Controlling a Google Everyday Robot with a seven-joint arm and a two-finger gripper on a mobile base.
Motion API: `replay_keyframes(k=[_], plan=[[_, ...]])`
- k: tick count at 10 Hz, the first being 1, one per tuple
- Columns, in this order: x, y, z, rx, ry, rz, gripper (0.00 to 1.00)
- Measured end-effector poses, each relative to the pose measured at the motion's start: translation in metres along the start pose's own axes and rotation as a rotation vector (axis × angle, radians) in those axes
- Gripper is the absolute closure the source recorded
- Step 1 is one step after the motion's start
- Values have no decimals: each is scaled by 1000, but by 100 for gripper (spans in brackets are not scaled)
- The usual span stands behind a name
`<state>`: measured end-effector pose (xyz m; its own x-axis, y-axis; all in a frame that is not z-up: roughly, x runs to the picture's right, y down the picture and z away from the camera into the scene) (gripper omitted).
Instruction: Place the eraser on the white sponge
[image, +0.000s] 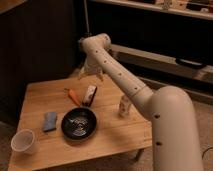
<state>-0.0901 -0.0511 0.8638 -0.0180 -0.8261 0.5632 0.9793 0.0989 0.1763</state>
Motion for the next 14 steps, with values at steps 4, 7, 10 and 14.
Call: replay_keyframes(k=[4,7,10,14], plan=[[1,-5,43,-15,-73,45,20],[0,-1,77,-36,-115,113,20],[-4,0,112,-73,-165,195,20],[-20,18,136,-106,-216,320,27]])
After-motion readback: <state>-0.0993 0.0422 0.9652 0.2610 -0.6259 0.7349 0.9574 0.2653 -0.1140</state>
